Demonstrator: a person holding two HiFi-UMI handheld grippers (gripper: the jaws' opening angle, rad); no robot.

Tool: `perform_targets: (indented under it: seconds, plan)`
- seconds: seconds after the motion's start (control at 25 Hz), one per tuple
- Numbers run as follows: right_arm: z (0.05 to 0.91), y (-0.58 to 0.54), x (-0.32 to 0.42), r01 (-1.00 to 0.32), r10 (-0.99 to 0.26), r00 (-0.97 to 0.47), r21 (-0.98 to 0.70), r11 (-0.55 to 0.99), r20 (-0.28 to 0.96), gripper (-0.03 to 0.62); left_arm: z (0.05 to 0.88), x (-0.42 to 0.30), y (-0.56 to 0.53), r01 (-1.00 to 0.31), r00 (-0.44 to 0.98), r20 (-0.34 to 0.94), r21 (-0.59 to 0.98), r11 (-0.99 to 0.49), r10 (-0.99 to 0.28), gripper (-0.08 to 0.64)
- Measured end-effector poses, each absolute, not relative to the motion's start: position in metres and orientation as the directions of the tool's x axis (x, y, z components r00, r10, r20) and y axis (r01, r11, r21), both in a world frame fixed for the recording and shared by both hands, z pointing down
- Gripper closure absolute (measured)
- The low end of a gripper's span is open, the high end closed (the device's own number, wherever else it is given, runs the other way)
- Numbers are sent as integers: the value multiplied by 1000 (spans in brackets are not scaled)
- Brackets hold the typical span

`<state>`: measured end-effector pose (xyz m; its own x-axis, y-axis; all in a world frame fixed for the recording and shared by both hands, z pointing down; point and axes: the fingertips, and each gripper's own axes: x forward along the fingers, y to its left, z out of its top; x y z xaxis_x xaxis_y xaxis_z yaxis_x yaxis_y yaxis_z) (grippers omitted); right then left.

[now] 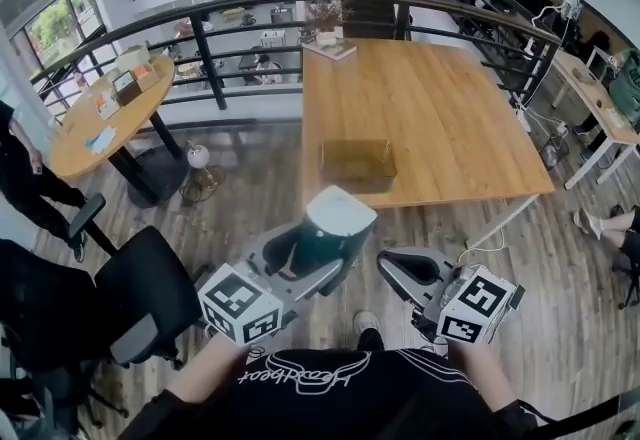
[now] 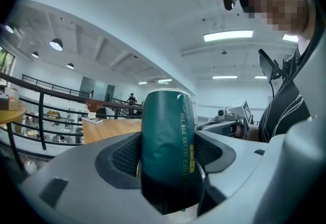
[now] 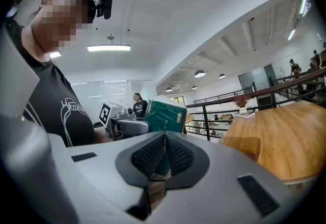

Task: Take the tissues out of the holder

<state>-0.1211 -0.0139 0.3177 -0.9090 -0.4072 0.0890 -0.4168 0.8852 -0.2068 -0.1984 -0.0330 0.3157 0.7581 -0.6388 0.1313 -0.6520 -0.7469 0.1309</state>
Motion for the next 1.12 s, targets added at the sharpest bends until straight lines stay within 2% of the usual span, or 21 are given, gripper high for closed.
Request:
perform_targets:
  seconds: [0.4,1.12]
  plan:
    - [326,34,-119,-465,-458,-885,-224,857,84,575,318,-198,21,-640,768,129,116,-760,-627,238]
    - [325,41,-118,-498,-488,-867,-216,840,100,575,312,-198,31,-631,775,123,116,-767,-619,238]
